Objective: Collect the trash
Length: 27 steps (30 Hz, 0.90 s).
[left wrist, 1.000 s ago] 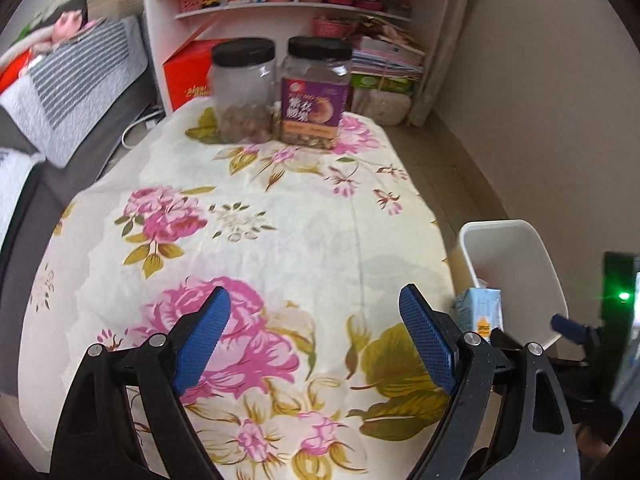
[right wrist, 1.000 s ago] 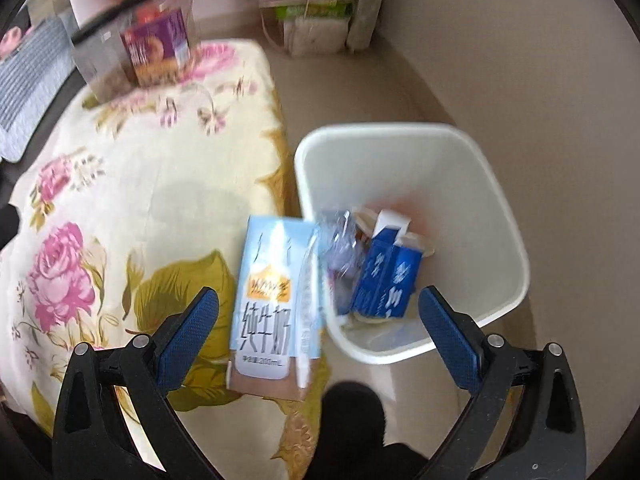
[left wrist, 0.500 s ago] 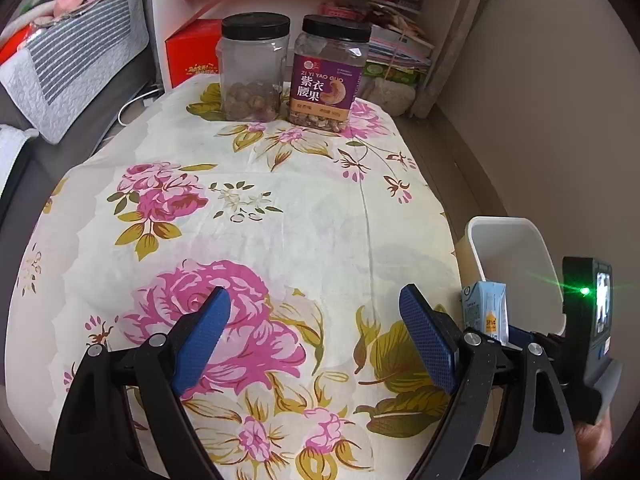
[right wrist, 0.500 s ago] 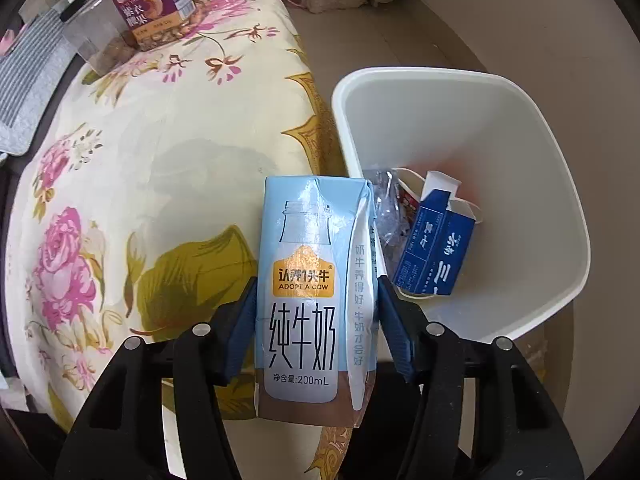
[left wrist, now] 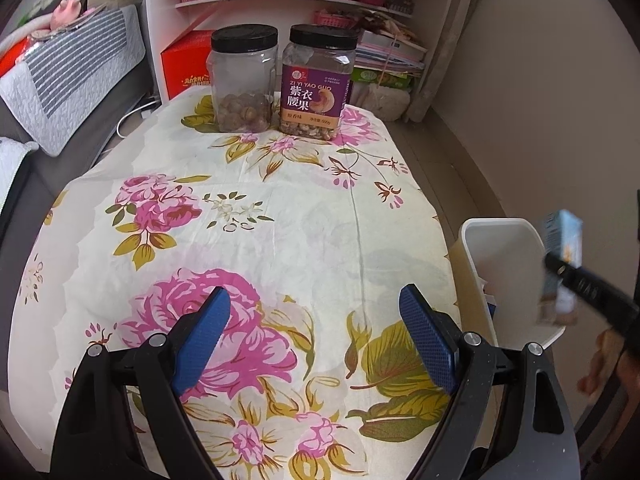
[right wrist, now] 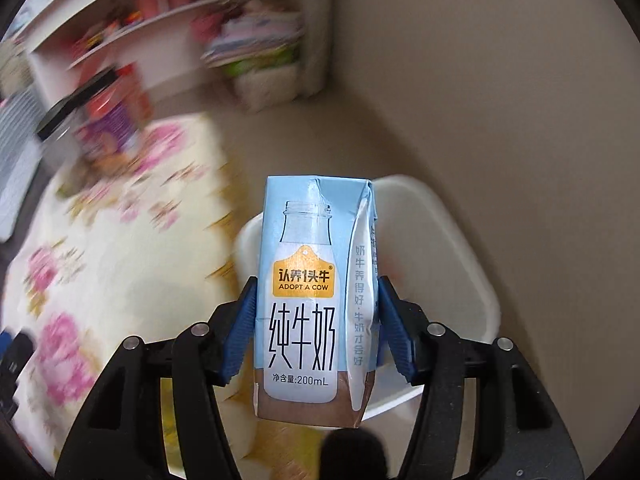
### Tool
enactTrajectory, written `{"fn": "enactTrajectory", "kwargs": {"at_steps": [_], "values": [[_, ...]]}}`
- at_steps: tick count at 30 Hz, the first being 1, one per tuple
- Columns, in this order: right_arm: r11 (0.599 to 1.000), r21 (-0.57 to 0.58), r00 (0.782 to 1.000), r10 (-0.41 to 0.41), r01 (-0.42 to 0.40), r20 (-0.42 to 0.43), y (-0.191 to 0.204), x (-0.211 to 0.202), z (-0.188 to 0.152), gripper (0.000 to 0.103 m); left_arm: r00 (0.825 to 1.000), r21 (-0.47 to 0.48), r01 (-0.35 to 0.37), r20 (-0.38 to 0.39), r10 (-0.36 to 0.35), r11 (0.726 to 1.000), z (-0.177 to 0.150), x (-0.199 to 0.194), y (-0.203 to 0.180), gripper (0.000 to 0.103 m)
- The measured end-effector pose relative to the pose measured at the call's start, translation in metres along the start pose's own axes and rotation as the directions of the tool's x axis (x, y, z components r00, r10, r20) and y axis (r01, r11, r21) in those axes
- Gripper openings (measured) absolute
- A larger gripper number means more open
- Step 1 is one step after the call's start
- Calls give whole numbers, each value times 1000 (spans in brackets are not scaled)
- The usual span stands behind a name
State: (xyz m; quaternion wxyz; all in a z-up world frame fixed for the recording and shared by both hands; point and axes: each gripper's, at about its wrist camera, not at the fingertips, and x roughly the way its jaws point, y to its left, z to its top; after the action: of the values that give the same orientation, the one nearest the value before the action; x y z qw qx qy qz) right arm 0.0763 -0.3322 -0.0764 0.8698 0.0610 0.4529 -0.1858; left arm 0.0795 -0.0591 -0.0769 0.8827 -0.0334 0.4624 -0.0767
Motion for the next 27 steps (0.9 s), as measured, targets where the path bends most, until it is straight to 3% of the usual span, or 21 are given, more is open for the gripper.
{"fn": "enactTrajectory", "kwargs": {"at_steps": [2, 5, 9, 12, 15, 17, 19, 21, 24, 27], "values": [[995, 22, 994, -94, 92, 61, -10, -7, 4, 81, 1000, 4, -1, 7, 1, 1000, 0, -1, -2, 84], [986, 78, 978, -157, 147, 139, -24, -20, 8, 89, 999, 6, -5, 32, 5, 1000, 1, -6, -5, 84], [982, 146, 956, -151, 117, 253, -31, -48, 8, 96, 991, 30, -40, 128, 36, 999, 5, -24, -11, 85], [988, 149, 930, -100, 49, 353, -22, -74, 7, 96, 965, 49, -90, 252, 75, 995, 8, -49, -16, 92], [991, 136, 901, -42, -19, 432, -13, -96, 4, 96, 919, 46, -124, 383, 97, 991, 11, -83, -18, 96], [989, 125, 889, 8, -73, 458, -8, -108, 4, 96, 904, 62, -135, 417, 97, 989, 14, -96, -20, 96], [987, 121, 892, 42, -108, 449, -1, -113, 5, 96, 897, 65, -153, 428, 111, 986, 18, -104, -20, 96], [985, 115, 898, 67, -129, 435, 7, -115, 5, 96, 903, 57, -139, 416, 103, 989, 21, -107, -17, 96], [981, 102, 897, 109, -168, 428, 19, -117, 6, 96, 940, 30, -91, 333, 77, 995, 24, -101, -3, 96], [974, 90, 892, 151, -207, 425, 32, -121, 7, 96, 958, 3, -113, 265, 109, 994, 24, -90, 11, 96]]}}
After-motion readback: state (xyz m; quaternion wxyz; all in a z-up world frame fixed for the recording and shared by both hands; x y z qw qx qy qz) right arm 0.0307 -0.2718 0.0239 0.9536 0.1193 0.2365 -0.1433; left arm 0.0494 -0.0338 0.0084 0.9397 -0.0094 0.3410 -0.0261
